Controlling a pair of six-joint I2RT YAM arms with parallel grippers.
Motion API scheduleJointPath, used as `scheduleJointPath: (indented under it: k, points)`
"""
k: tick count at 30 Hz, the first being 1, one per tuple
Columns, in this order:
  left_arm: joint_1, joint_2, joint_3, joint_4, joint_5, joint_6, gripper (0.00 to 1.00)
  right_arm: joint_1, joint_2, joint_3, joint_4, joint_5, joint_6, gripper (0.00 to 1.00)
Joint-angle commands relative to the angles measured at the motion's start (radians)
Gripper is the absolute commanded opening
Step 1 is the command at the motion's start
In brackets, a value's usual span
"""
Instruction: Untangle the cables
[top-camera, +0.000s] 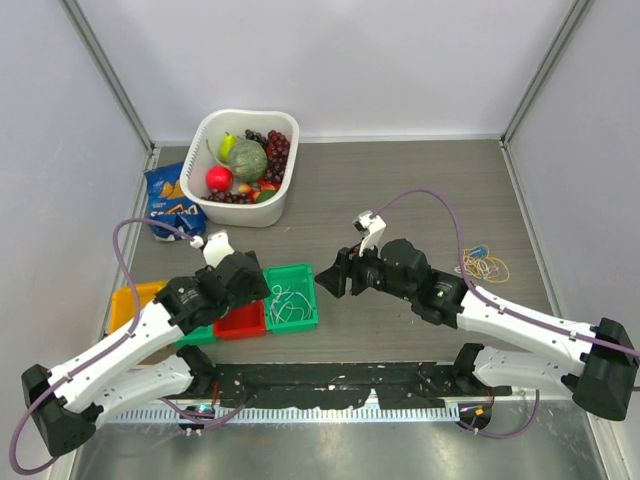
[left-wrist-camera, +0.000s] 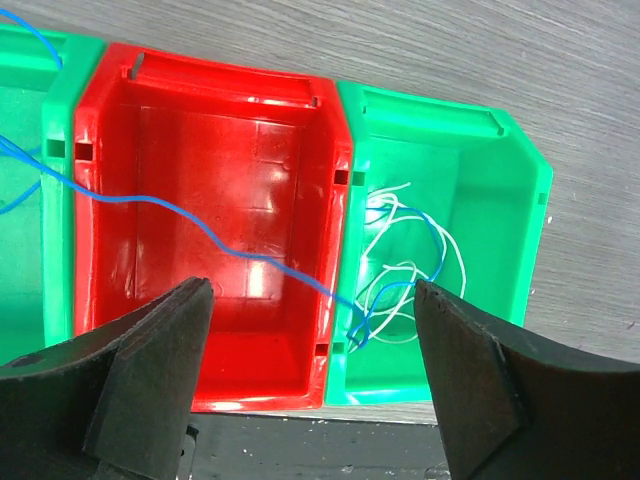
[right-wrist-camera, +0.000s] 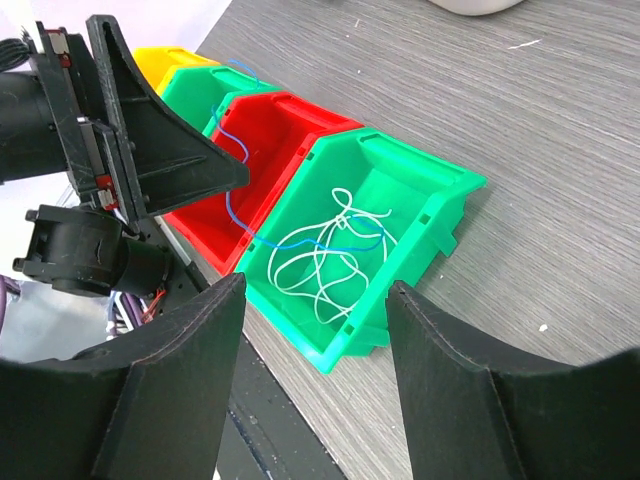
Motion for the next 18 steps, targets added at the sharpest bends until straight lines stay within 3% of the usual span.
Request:
scheduleJointPath:
  k: [1,4,7,11,18]
  points:
    - [0.004,0.046,0.076,0.017,-0.055,0.025,0.88,-0.003,-0.026,-0.016,0.018,0.000,-0.001,0.63]
    - [0.006,0.082,0.097,-0.063,-0.112,-0.064,0.93,-0.003,-0.032,-0.025,0.021,0.000,0.010,0.63]
    - [0.007,0.105,0.084,-0.008,-0.051,-0.074,0.90,-0.002,-0.046,-0.036,0.025,0.000,0.014,0.63]
    - [0.009,0.102,0.032,0.076,0.063,-0.119,0.80,-0.003,-0.052,-0.039,0.024,-0.001,0.017,0.63]
    - [0.009,0.092,0.004,0.085,0.114,-0.212,0.58,-0.003,-0.066,-0.061,0.030,0.002,0.022,0.63]
